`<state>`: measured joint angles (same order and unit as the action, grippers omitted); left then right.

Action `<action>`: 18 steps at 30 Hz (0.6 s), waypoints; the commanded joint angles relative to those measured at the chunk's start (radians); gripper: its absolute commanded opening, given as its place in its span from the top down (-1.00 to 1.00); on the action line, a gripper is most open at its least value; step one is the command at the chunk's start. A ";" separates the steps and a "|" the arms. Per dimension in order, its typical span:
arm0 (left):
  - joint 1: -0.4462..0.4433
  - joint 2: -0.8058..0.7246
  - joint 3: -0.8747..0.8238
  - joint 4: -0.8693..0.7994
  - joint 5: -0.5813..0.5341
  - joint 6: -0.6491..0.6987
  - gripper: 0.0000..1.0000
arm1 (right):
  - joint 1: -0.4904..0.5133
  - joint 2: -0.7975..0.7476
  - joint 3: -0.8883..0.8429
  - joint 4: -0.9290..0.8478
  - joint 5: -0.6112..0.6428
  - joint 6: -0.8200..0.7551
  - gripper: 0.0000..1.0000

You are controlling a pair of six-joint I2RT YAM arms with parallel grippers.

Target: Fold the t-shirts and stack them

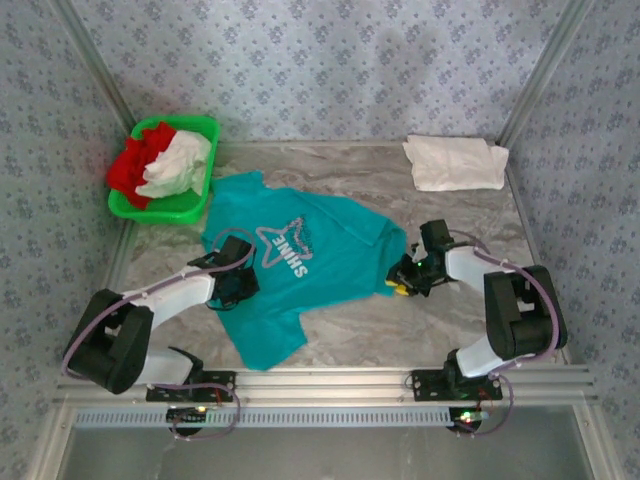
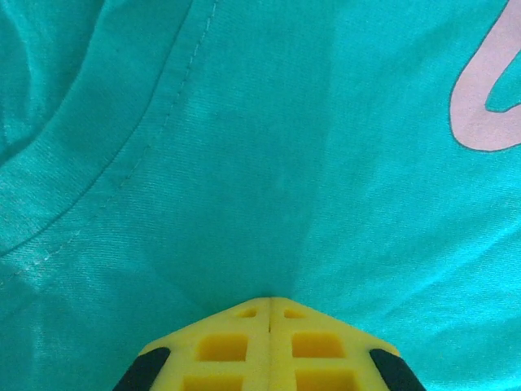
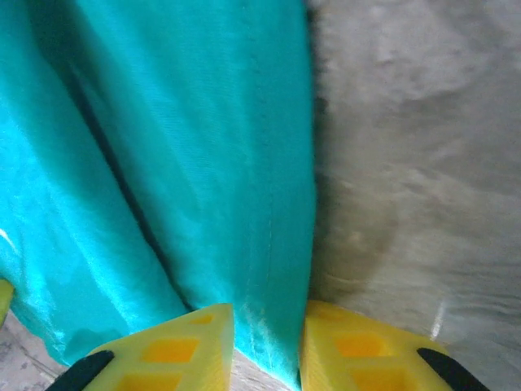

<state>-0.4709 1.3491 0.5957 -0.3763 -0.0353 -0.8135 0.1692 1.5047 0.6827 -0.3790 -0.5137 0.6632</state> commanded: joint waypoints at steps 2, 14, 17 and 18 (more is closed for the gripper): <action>0.011 0.015 -0.041 -0.058 -0.039 -0.004 1.00 | 0.008 0.008 -0.004 0.066 -0.016 0.044 0.65; 0.056 -0.006 -0.016 -0.099 -0.073 0.050 1.00 | -0.169 -0.128 0.064 -0.217 0.089 -0.026 1.00; 0.063 0.008 -0.001 -0.105 -0.075 0.068 1.00 | -0.231 -0.174 0.066 -0.316 0.121 -0.026 1.00; 0.064 0.013 0.002 -0.105 -0.075 0.073 1.00 | -0.246 -0.190 0.069 -0.340 0.141 -0.060 1.00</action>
<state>-0.4187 1.3373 0.5938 -0.3958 -0.0685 -0.7761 -0.0463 1.3544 0.7284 -0.5713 -0.4278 0.6479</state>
